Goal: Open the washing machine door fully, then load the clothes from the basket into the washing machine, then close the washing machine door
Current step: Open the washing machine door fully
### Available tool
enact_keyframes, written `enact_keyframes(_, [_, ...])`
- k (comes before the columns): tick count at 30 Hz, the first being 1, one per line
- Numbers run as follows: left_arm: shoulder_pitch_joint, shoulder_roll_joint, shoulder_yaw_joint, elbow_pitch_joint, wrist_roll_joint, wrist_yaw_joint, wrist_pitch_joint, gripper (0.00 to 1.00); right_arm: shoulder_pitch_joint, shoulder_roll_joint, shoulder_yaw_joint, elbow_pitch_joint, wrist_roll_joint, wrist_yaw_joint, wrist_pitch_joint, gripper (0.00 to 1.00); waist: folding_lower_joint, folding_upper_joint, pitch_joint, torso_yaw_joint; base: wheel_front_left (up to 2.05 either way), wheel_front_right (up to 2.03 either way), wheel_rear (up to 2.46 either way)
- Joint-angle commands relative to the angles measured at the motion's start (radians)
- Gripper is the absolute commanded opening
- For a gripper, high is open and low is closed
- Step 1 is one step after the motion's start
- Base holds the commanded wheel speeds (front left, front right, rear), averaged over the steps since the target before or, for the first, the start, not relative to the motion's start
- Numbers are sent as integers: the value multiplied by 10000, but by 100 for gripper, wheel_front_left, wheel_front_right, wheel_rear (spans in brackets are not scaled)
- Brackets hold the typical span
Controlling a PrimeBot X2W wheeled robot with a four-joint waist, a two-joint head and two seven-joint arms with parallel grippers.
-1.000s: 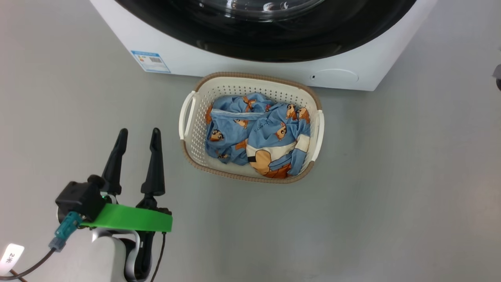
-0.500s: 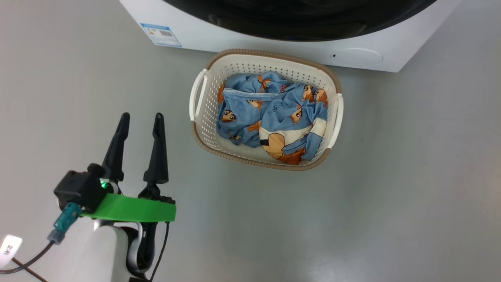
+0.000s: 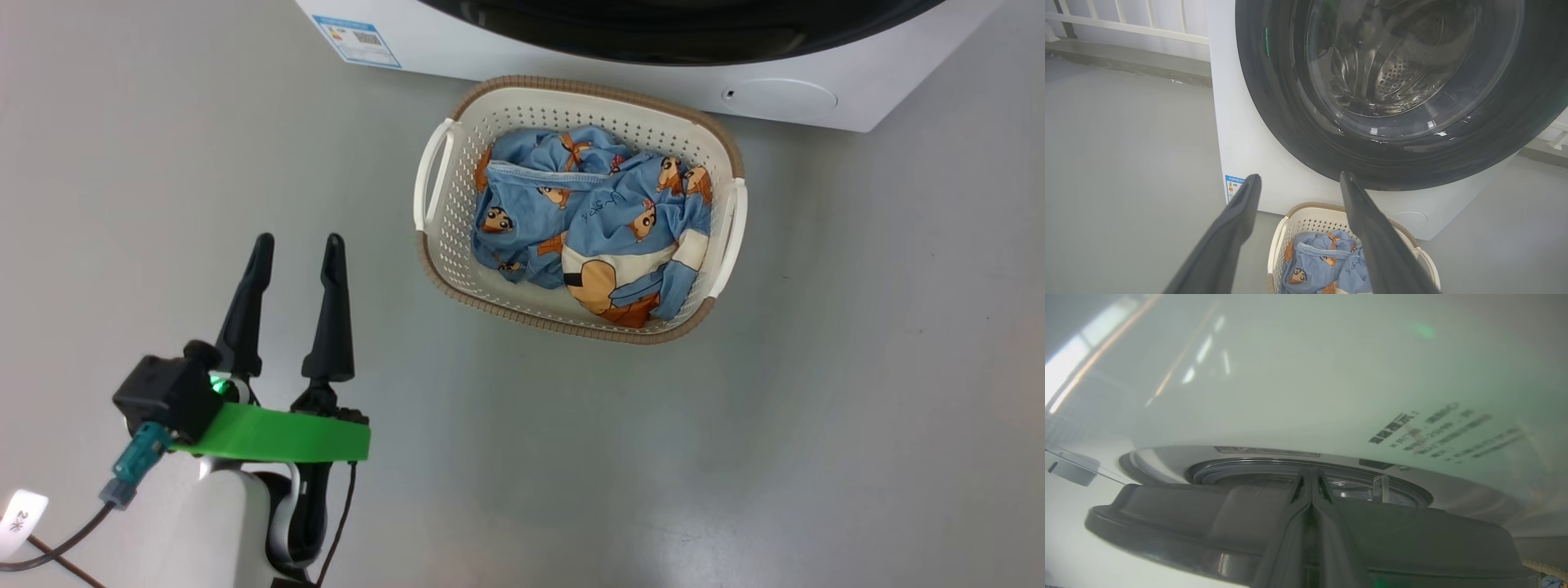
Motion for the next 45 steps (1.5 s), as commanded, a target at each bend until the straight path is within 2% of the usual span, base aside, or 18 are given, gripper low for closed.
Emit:
enact_keyframes(1, [-55, 159, 294, -240, -60, -34, -61, 100, -149, 101, 151, -238, -42, 58, 191, 0, 0, 0, -14, 12, 0, 0, 0])
enact_keyframes(9, [133, 152, 456, -19, -31, -34, -61, 100, 425, 398, 583, -235, -140, 58, 855, 0, 0, 0, -583, -184, 0, 0, 0])
enact_keyframes(26, [1133, 153, 769, 288, 206, -35, -61, 100, 3100, 1039, 948, -1292, 192, 58, 1931, 0, 0, 0, -2340, -643, 0, 0, 0])
enact_keyframes(45, [2067, 323, 734, 736, 209, -35, -61, 100, 5837, 1479, 823, -2021, 547, 58, 2720, 0, 0, 0, -4136, 333, 0, 0, 0])
